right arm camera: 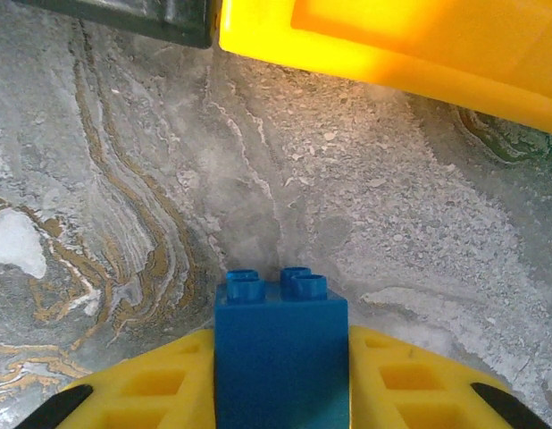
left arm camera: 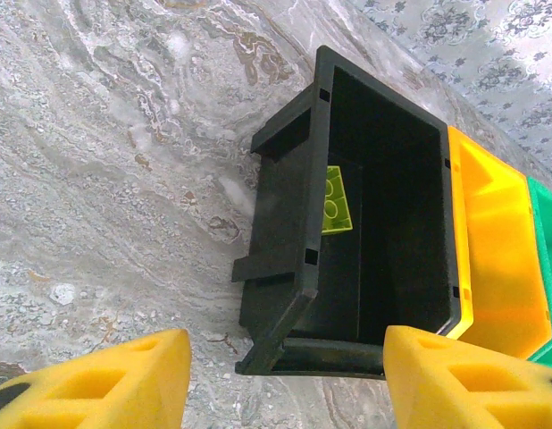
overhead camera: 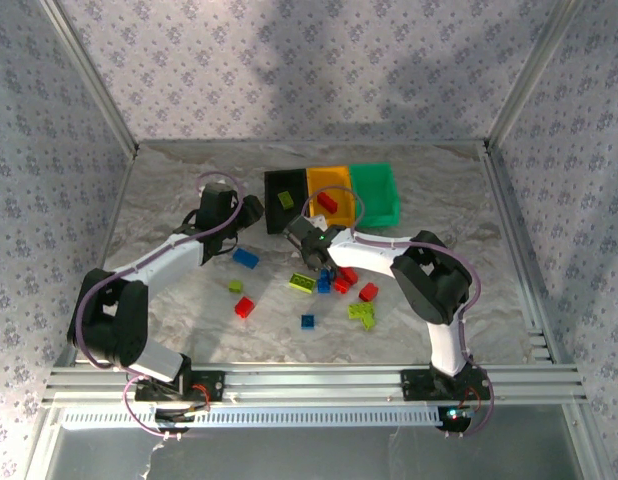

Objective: Sort the legos into containers by color
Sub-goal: Pick up the lego from the center of the table, then place the lego in the container.

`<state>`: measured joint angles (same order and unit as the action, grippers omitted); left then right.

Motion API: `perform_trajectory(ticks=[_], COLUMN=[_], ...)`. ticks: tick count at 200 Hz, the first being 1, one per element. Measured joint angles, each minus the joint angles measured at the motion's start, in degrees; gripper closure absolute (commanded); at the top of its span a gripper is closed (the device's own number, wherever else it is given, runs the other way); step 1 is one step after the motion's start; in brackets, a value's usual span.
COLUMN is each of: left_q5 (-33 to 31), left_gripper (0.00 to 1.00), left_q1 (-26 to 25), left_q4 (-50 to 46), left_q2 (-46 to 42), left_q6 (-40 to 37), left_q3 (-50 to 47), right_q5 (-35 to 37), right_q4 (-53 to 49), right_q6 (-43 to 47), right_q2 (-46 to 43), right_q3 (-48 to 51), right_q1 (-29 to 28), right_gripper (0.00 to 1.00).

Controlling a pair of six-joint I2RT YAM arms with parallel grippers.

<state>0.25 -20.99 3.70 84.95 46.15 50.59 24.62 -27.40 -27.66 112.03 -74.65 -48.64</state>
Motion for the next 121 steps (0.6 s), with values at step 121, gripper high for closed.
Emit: perform_trajectory(ticks=[121], left_q5=[0.39], left_gripper=[0.41], left_q1=[0.0], left_q4=[-0.07], left_q2=[-0.17], left_q6=[0.0], left_q3=[0.0], right_q5=[1.9], right_q4=[5.68], right_q6=[4.61], right_q2=[-14.25], right_q3=[4.94], right_q1=[12.46], right_gripper=[0.65])
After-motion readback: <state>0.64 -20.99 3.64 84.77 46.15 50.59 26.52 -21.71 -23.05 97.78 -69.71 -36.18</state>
